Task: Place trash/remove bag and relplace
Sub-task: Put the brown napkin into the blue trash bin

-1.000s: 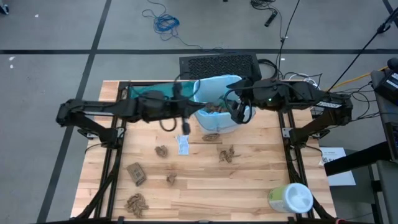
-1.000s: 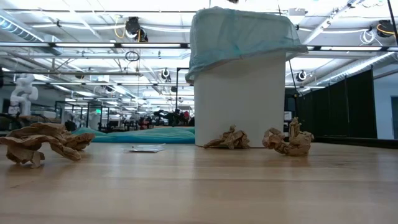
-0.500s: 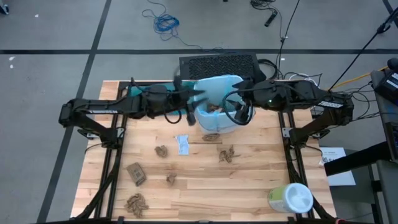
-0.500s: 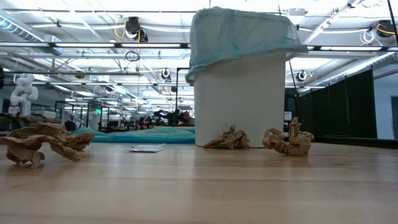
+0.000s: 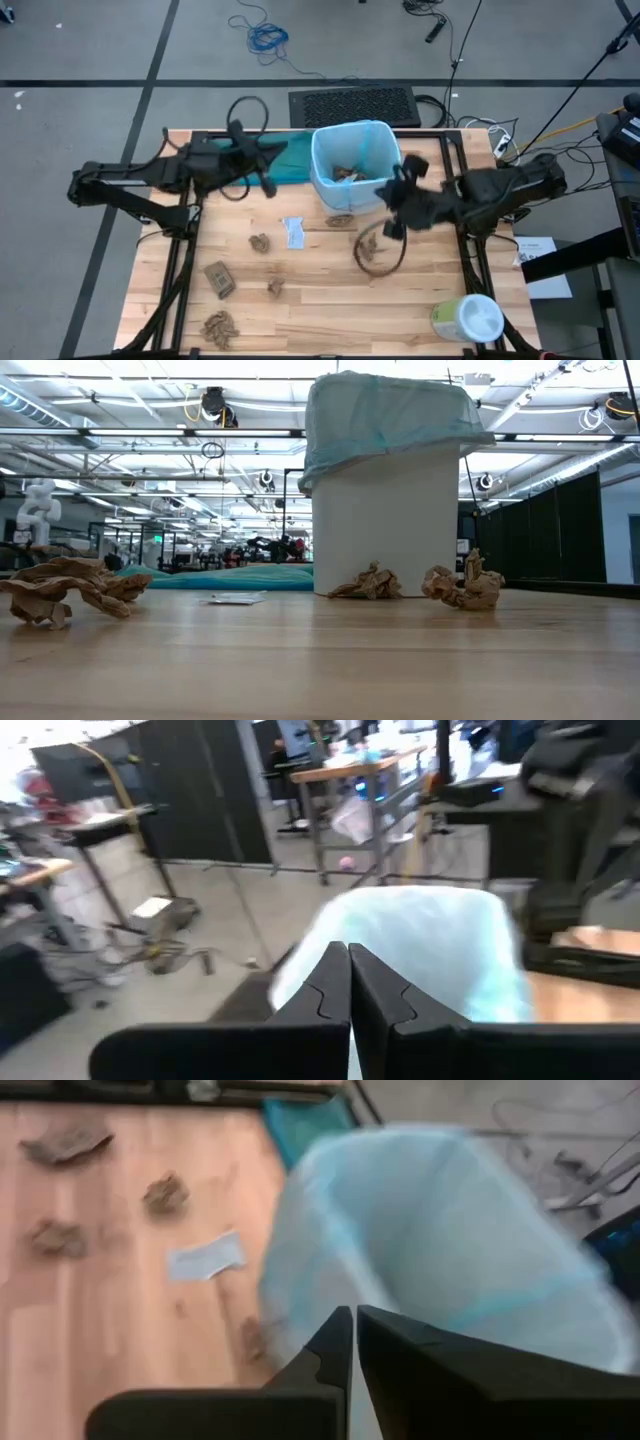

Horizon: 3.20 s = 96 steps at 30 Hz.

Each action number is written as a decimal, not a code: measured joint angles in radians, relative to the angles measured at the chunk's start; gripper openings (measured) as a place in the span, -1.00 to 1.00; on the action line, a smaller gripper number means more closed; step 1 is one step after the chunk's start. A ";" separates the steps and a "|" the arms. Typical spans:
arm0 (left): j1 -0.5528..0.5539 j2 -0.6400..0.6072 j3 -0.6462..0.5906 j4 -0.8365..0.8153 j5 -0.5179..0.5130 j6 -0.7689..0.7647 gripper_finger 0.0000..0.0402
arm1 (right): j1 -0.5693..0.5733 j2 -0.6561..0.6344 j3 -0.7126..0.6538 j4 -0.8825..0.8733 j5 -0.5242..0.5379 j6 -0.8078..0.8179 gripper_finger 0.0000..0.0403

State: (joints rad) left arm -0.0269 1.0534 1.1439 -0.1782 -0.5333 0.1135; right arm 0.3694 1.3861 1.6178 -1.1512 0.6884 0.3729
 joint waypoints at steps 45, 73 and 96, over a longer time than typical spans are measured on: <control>-0.189 -0.021 -0.628 0.588 -0.007 -0.187 -1.00 | -0.034 0.250 -0.872 0.847 -0.366 0.633 0.06; -0.190 -0.019 -0.628 0.640 -0.021 -0.185 -1.00 | -0.212 0.023 -0.084 0.507 -0.035 -0.315 -0.95; -0.314 -0.019 -0.420 -0.170 0.218 -0.311 -0.47 | -0.411 0.061 -0.075 0.448 -0.144 -0.331 0.67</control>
State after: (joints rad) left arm -0.3412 1.0340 0.7243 -0.3484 -0.3149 -0.1977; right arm -0.0416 1.4475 1.5433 -0.7029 0.5446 0.0422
